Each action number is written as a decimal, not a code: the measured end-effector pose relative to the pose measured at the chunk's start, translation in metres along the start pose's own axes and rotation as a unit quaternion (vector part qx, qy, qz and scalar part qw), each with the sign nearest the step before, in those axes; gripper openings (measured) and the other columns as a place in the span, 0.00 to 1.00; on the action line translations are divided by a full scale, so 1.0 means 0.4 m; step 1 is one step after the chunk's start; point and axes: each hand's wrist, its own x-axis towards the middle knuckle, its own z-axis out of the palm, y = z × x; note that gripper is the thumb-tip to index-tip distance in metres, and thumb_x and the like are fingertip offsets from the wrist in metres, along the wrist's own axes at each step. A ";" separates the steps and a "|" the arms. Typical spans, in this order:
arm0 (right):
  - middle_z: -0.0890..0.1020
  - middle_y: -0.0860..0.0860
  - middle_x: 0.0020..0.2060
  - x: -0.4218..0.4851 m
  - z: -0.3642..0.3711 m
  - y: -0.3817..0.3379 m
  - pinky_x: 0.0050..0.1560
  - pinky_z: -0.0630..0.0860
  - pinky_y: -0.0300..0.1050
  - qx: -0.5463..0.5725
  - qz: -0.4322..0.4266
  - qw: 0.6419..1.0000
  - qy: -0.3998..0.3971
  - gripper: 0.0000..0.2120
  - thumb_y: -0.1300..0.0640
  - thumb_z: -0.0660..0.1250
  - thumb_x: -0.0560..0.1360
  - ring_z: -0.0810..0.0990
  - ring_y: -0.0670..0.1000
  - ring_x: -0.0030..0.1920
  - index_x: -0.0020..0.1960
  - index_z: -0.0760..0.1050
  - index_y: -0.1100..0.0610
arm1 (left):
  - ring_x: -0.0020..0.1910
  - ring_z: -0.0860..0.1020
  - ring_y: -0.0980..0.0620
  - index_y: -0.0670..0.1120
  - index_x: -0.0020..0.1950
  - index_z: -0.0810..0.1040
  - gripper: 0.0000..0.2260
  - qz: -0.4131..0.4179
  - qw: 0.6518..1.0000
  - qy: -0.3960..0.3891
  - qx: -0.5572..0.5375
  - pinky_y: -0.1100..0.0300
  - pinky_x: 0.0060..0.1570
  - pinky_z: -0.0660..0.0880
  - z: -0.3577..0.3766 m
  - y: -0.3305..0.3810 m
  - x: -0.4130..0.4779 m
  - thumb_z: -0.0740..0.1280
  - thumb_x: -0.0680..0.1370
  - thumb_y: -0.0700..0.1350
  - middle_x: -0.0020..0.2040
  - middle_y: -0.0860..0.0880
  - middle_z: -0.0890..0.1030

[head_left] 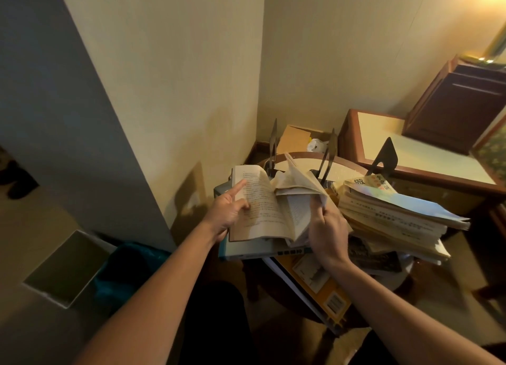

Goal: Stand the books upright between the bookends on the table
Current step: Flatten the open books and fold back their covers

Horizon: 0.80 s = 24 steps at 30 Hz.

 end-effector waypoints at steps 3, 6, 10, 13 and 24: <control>0.79 0.47 0.37 -0.008 0.001 -0.009 0.36 0.76 0.38 -0.047 -0.059 0.997 -0.023 0.22 0.39 0.50 0.84 0.79 0.44 0.36 0.63 0.75 0.51 | 0.62 0.75 0.51 0.60 0.77 0.65 0.28 0.008 1.000 0.004 0.014 0.54 0.56 0.79 0.006 0.006 -0.012 0.63 0.81 0.38 0.72 0.52 0.68; 0.79 0.48 0.35 -0.010 -0.002 -0.015 0.43 0.79 0.48 -0.060 -0.069 0.996 -0.020 0.28 0.38 0.47 0.84 0.79 0.46 0.35 0.57 0.79 0.55 | 0.62 0.76 0.49 0.60 0.77 0.64 0.29 -0.001 1.000 -0.010 0.009 0.50 0.58 0.80 0.002 0.013 -0.010 0.64 0.80 0.37 0.73 0.51 0.69; 0.79 0.56 0.39 -0.006 -0.007 -0.023 0.48 0.75 0.58 0.026 0.012 0.999 0.021 0.30 0.39 0.49 0.83 0.78 0.60 0.44 0.43 0.78 0.60 | 0.62 0.79 0.45 0.57 0.78 0.63 0.31 -0.018 0.999 -0.037 -0.032 0.49 0.56 0.81 0.007 0.028 -0.009 0.63 0.79 0.34 0.69 0.47 0.73; 0.81 0.55 0.39 0.016 -0.004 -0.004 0.51 0.78 0.61 0.030 0.051 0.997 0.054 0.35 0.33 0.47 0.81 0.80 0.59 0.44 0.48 0.80 0.60 | 0.60 0.81 0.43 0.58 0.78 0.63 0.31 -0.023 0.998 -0.042 -0.042 0.45 0.55 0.81 0.010 0.032 -0.009 0.64 0.80 0.34 0.67 0.46 0.76; 0.83 0.51 0.37 0.056 -0.056 -0.017 0.37 0.80 0.59 -0.062 -0.052 0.997 0.020 0.14 0.48 0.62 0.82 0.82 0.55 0.36 0.53 0.83 0.56 | 0.61 0.80 0.45 0.58 0.78 0.63 0.32 -0.004 0.999 -0.043 -0.024 0.46 0.56 0.81 0.001 0.033 -0.023 0.64 0.79 0.34 0.70 0.48 0.74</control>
